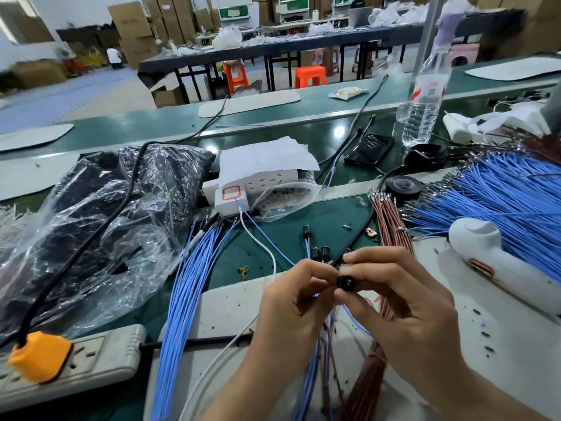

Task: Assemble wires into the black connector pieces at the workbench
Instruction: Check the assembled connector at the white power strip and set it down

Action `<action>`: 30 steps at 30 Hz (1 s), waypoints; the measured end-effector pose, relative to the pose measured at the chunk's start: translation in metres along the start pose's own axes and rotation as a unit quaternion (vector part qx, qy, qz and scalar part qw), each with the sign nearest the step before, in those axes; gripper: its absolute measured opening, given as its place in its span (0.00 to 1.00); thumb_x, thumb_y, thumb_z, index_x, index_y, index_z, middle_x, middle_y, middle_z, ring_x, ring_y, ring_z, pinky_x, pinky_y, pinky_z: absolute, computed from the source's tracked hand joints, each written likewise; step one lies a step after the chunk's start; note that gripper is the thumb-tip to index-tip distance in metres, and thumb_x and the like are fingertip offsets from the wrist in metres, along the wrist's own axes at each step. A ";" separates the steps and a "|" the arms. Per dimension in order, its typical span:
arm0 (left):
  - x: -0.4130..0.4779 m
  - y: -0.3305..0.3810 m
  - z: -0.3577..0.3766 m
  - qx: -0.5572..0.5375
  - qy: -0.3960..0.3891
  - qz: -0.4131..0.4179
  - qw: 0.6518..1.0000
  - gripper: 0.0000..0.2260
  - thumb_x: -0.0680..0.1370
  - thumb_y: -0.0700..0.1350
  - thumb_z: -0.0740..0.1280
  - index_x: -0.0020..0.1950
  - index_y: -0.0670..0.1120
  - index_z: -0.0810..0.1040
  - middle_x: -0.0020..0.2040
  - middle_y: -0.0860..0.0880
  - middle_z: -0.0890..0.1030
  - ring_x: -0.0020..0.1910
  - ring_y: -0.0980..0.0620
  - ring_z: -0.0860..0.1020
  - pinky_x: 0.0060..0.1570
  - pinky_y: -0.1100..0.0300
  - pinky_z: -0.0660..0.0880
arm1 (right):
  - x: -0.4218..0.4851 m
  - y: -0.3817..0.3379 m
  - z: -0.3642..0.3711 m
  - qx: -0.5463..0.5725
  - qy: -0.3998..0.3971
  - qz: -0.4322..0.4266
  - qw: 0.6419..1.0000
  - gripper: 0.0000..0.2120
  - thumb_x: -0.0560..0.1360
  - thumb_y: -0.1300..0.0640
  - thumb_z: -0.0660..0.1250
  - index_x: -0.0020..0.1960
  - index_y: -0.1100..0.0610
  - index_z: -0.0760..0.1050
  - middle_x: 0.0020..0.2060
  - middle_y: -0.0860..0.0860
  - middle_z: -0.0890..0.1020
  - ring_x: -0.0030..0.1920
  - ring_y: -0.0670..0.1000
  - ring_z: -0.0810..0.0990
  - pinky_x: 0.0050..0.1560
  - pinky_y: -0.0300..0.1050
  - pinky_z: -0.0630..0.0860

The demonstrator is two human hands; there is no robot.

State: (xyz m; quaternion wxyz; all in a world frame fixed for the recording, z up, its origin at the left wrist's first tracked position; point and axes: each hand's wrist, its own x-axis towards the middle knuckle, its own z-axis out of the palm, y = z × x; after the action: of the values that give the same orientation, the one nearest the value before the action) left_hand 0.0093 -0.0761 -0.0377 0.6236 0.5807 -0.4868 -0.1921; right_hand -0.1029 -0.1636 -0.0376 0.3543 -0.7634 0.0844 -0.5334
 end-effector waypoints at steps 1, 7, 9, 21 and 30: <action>0.000 0.000 0.000 0.005 0.000 0.001 1.000 0.02 0.75 0.38 0.65 0.45 0.44 0.76 0.38 0.44 0.82 0.37 0.50 0.80 0.36 0.55 0.75 | 0.000 0.000 0.000 -0.006 -0.001 -0.003 1.000 0.07 0.70 0.62 0.73 0.47 0.60 0.80 0.48 0.54 0.80 0.48 0.51 0.82 0.45 0.42 0.80; -0.001 0.006 -0.007 -0.082 -0.036 -0.043 0.995 0.11 0.74 0.43 0.60 0.49 0.37 0.76 0.44 0.35 0.79 0.50 0.38 0.79 0.52 0.50 0.78 | 0.000 0.001 -0.001 -0.054 -0.017 -0.023 0.998 0.08 0.68 0.63 0.73 0.47 0.61 0.81 0.48 0.53 0.80 0.49 0.49 0.81 0.46 0.43 0.80; -0.001 0.005 -0.008 -0.092 -0.043 -0.053 0.993 0.16 0.74 0.50 0.61 0.50 0.37 0.76 0.45 0.33 0.78 0.50 0.36 0.78 0.54 0.44 0.76 | 0.001 0.001 0.000 -0.066 -0.018 -0.024 0.997 0.07 0.69 0.62 0.74 0.46 0.62 0.81 0.48 0.52 0.80 0.49 0.47 0.81 0.46 0.42 0.80; 0.000 0.008 -0.004 -0.027 -0.014 -0.042 0.999 0.13 0.72 0.51 0.61 0.46 0.43 0.77 0.40 0.31 0.76 0.40 0.32 0.75 0.44 0.32 0.72 | 0.001 0.000 0.001 -0.085 -0.028 -0.026 0.996 0.09 0.71 0.57 0.70 0.45 0.64 0.82 0.47 0.53 0.80 0.49 0.46 0.81 0.49 0.39 0.78; 0.001 0.005 -0.005 -0.015 -0.022 -0.021 0.999 0.11 0.72 0.51 0.61 0.44 0.46 0.76 0.39 0.43 0.79 0.42 0.37 0.77 0.43 0.36 0.74 | 0.001 -0.002 0.001 -0.071 -0.039 -0.028 0.996 0.11 0.72 0.55 0.70 0.45 0.63 0.82 0.47 0.52 0.79 0.48 0.45 0.81 0.47 0.39 0.79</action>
State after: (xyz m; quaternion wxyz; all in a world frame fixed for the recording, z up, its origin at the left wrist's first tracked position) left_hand 0.0121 -0.0729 -0.0324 0.6170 0.5771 -0.4852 -0.2257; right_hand -0.1020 -0.1617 -0.0358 0.2865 -0.8089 0.0868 -0.5060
